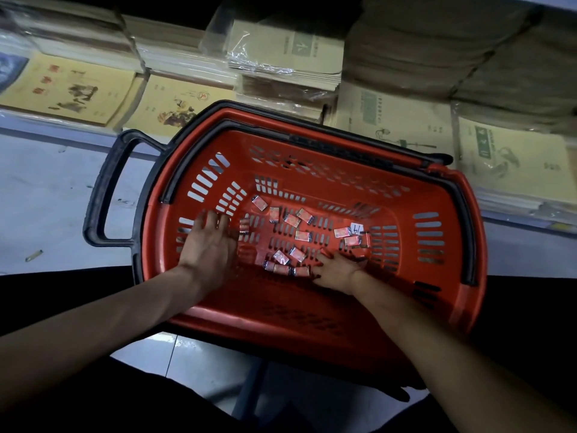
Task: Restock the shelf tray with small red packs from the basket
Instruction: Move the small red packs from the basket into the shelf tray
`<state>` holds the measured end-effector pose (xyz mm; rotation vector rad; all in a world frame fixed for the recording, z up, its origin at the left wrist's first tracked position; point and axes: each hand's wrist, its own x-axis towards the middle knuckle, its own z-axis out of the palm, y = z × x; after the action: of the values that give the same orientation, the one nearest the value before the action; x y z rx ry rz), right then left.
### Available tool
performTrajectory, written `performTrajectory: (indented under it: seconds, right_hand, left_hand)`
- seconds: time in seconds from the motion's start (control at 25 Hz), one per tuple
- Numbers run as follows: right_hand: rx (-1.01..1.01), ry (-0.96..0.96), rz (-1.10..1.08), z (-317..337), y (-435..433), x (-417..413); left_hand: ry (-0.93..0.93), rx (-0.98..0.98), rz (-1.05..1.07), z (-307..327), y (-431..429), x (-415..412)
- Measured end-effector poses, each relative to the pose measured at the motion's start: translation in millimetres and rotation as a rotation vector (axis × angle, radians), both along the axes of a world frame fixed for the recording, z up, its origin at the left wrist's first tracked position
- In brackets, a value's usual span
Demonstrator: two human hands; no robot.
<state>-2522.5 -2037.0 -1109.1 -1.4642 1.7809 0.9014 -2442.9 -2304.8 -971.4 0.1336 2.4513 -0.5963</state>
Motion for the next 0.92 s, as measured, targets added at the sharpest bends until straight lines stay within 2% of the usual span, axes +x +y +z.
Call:
performTrajectory:
  seconds: [0.28,0.52,0.68,0.8,0.92]
  right_hand:
    - [-0.042,-0.066,-0.157,-11.9,17.5,5.5]
    - [-0.269,-0.116,-0.648,1.9,26.7,-2.3]
    - [-0.304,-0.106,-0.989,24.6,27.8,-25.2]
    - [-0.427,-0.113,-1.124,55.1,23.3,-39.6]
    - [-0.563,-0.086,-1.123,93.7,9.2,-54.5]
  left_hand:
    - [0.027,0.023,-0.009,3.3,2.3,-2.0]
    - [0.079,0.084,0.04,9.3,3.8,-11.5]
    - [0.094,0.138,0.099,6.6,1.9,-22.7]
    - [0.101,0.219,0.175,6.2,-1.1,-32.3]
    - [0.131,0.298,0.253,13.1,0.0,-46.6]
